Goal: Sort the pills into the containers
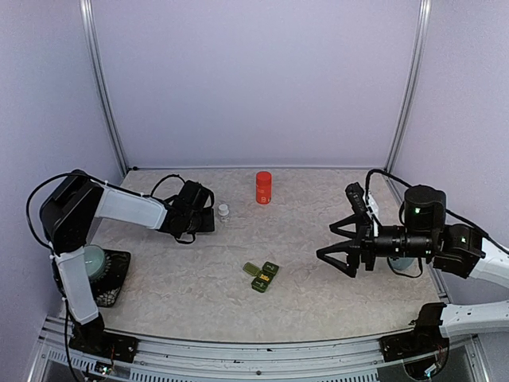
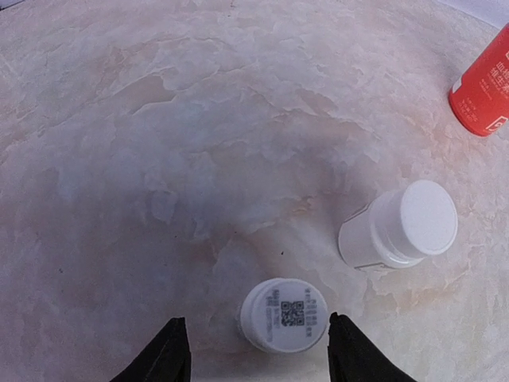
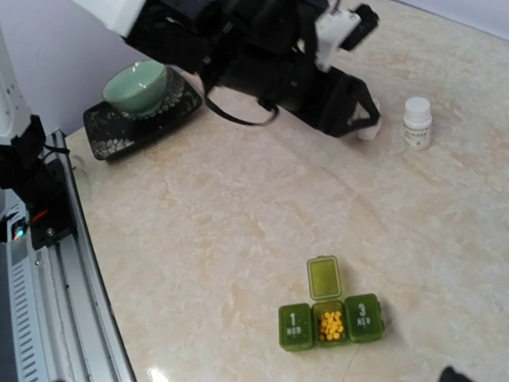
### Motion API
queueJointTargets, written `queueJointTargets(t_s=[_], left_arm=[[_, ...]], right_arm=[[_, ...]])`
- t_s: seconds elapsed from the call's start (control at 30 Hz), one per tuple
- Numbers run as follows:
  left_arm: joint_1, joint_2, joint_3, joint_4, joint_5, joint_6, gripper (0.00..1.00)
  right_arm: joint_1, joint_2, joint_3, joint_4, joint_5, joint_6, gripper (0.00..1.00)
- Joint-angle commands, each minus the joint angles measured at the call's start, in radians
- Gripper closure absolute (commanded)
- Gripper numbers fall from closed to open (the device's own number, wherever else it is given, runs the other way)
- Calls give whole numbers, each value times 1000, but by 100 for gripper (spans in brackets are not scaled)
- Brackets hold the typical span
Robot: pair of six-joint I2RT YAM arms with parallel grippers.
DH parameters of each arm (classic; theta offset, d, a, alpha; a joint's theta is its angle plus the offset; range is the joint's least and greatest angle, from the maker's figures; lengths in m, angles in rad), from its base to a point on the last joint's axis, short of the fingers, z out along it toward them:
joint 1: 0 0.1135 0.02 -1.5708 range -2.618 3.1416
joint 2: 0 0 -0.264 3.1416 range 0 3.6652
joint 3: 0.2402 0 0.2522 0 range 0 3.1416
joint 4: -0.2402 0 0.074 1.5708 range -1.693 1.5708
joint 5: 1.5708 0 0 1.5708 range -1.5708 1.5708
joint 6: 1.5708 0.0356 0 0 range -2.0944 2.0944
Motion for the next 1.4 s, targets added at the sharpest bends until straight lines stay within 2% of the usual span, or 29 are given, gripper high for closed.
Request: queueJointTargets(t_s=[0.0,0.23,0.3,0.37,0.47,0.53,0.8,0.93,1.17,1.37], left_arm=[[3,-137,-41,9,17,-28,39],[-94,-367,-158,20,124,-57,23],[-138,-396,-197,50,168,-72,22],[-179,-406,-231,93,212,-88,22],[-229,-405,-271,157,261,-111,21],[-263,-397,-294,197,275,-118,21],[-293,-331,-382,411,403,-147,21],[-294,-277,-393,495,471,-143,22],[-289,-209,-385,515,469,-154,22],[-287,-179,-388,531,463,-155,22]], right_arm=[[-3,11,-39,52,14,14,0],[-11,146,-62,129,48,79,1],[-19,213,-63,175,37,92,5],[-31,292,-64,232,27,107,13],[-57,404,-63,330,-13,135,25],[-76,475,-64,395,-42,154,28],[-149,785,2,557,-220,143,33],[-165,895,39,583,-279,113,33],[-191,976,81,592,-316,102,33],[-210,1043,105,617,-385,116,44]])
